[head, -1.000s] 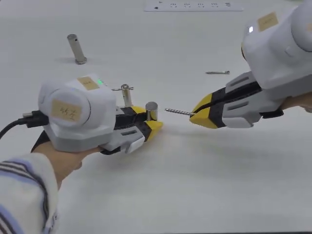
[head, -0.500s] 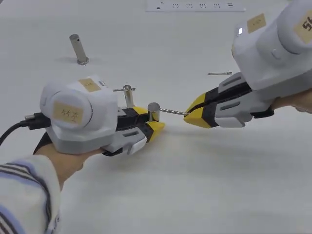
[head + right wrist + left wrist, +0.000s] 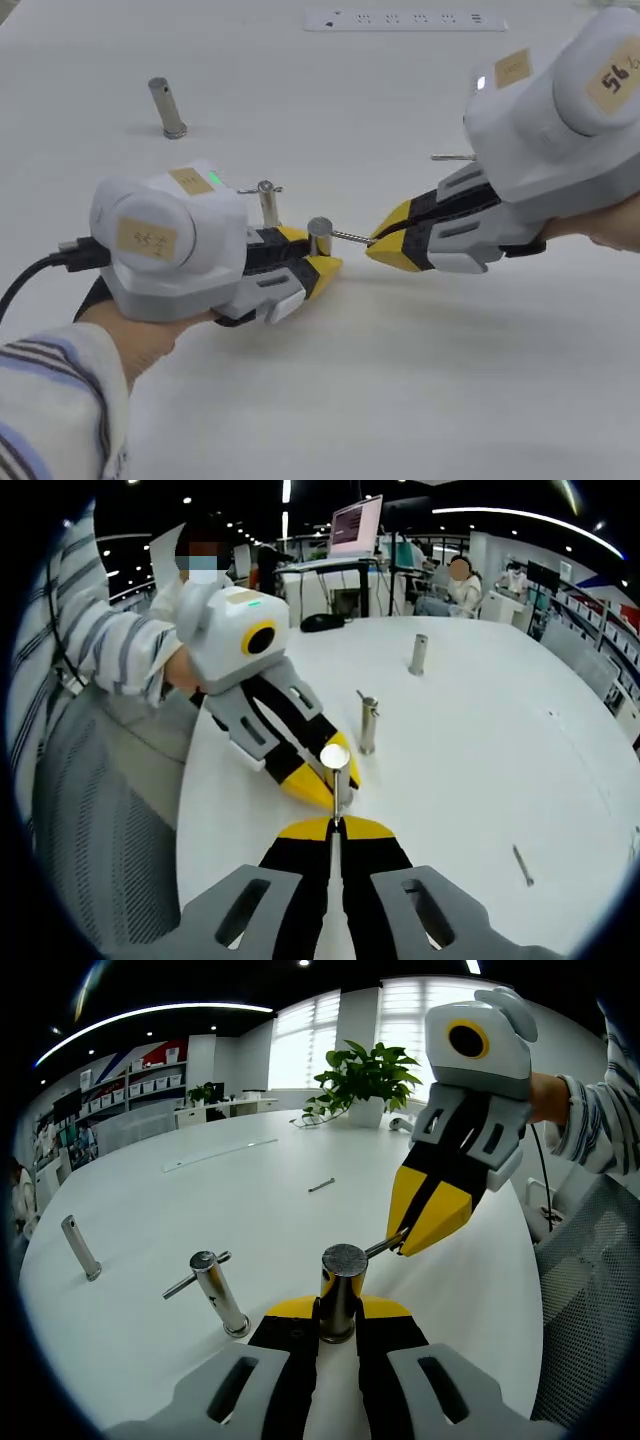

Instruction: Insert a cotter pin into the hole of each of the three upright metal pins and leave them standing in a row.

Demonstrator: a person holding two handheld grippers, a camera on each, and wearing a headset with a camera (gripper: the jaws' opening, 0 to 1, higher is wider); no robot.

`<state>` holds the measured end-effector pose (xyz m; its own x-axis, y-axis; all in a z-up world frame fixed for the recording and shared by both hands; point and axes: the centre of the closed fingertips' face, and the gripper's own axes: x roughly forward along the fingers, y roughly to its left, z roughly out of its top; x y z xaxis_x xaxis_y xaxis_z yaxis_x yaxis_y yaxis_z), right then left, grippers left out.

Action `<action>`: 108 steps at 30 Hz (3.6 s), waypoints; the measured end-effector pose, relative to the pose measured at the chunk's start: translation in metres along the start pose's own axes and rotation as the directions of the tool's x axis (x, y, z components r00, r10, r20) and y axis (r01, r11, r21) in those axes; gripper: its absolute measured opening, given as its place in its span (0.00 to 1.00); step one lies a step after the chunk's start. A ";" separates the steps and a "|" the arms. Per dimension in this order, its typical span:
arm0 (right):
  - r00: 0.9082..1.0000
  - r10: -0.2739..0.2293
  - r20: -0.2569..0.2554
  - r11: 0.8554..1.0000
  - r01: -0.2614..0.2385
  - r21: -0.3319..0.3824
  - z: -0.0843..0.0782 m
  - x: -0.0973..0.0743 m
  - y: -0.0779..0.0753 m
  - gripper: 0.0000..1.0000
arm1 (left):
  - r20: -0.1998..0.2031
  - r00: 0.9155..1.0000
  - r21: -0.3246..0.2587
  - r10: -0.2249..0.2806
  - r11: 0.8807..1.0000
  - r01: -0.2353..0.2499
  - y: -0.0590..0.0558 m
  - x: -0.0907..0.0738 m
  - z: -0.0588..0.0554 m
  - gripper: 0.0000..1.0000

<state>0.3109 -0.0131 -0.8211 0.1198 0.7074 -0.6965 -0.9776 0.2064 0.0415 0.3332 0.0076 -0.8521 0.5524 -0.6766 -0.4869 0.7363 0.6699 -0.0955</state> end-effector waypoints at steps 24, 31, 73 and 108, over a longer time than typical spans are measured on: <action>1.000 0.004 0.027 0.999 -0.005 0.033 0.013 0.014 0.001 0.04 | 0.015 1.000 -0.024 -0.002 1.000 0.002 -0.002 0.001 0.000 0.12; 1.000 -0.001 0.019 1.000 0.001 0.028 0.007 0.014 0.002 0.10 | 0.025 1.000 -0.032 -0.004 0.999 0.004 -0.002 0.001 0.000 0.12; 0.997 -0.017 0.073 0.998 0.012 0.065 0.015 0.011 -0.001 0.09 | 0.027 1.000 -0.059 -0.009 0.998 0.010 -0.001 0.002 0.001 0.13; 0.991 -0.022 0.130 0.996 0.011 0.085 0.028 0.024 0.001 0.18 | -0.017 1.000 -0.010 -0.022 1.000 0.021 -0.002 -0.004 -0.004 0.18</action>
<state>0.3176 0.0230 -0.8176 0.1629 0.7843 -0.5986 -0.9579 0.2710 0.0944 0.3276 0.0103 -0.8538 0.5298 -0.6857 -0.4991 0.7442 0.6581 -0.1142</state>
